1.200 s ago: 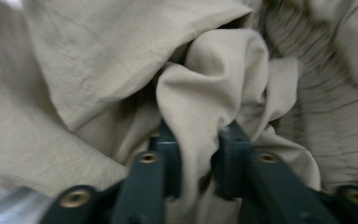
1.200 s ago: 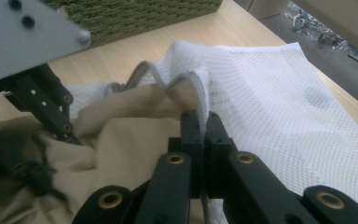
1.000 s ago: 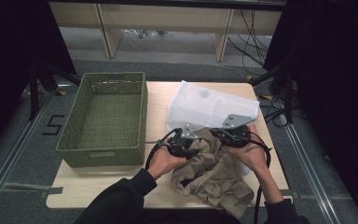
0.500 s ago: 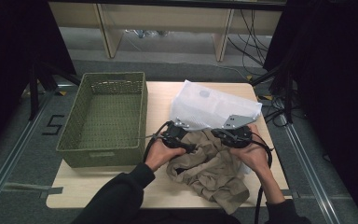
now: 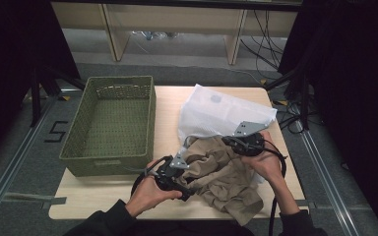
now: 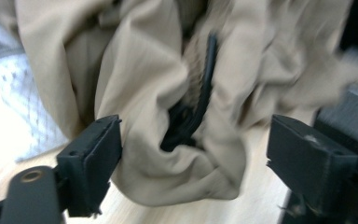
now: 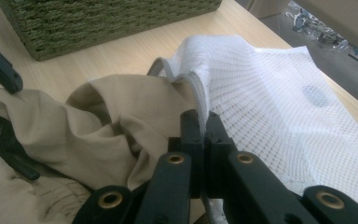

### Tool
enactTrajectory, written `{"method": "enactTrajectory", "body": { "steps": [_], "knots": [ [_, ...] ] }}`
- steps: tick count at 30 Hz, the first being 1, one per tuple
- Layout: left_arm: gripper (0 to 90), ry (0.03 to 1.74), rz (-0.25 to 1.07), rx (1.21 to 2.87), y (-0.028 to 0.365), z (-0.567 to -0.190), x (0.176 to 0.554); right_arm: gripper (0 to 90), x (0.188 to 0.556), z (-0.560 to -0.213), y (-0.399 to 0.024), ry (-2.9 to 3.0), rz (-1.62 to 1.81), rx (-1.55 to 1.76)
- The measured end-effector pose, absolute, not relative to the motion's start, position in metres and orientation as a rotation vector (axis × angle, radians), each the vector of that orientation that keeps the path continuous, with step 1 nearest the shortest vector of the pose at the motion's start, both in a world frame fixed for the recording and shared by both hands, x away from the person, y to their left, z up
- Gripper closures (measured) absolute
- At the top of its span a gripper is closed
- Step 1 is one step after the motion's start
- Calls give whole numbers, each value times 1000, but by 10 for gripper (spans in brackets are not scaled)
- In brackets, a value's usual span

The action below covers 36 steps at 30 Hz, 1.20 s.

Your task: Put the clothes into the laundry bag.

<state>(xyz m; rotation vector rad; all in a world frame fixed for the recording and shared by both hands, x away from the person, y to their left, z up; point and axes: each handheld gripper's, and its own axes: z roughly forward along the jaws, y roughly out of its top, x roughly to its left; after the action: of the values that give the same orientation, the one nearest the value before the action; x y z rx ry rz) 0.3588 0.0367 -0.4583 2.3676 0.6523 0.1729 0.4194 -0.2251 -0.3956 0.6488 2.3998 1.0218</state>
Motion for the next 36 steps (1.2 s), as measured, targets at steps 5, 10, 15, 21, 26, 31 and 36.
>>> {"method": "enactTrajectory", "body": {
  "steps": [5, 10, 15, 21, 26, 31, 36],
  "knots": [
    [329, 618, 226, 2404, 23, -479, 373, 900, 418, -396, -223, 2397, 1018, 652],
    [640, 647, 327, 2216, 19, -447, 379, 900, 417, -393, -223, 2394, 1021, 633],
    [676, 585, 412, 2128, 4, -401, 376, 900, 410, -376, -226, 2364, 1065, 610],
    [673, 709, 402, 2154, -22, -435, 422, 900, 404, -369, -228, 2356, 1086, 611],
    [652, 798, 401, 2120, -29, -455, 440, 900, 408, -378, -227, 2384, 1065, 613],
    [483, 783, 370, 2153, -17, -446, 429, 900, 410, -385, -229, 2402, 1054, 633],
    [285, 758, 401, 2185, 2, -438, 408, 900, 410, -384, -229, 2402, 1050, 624]
  ]
}}
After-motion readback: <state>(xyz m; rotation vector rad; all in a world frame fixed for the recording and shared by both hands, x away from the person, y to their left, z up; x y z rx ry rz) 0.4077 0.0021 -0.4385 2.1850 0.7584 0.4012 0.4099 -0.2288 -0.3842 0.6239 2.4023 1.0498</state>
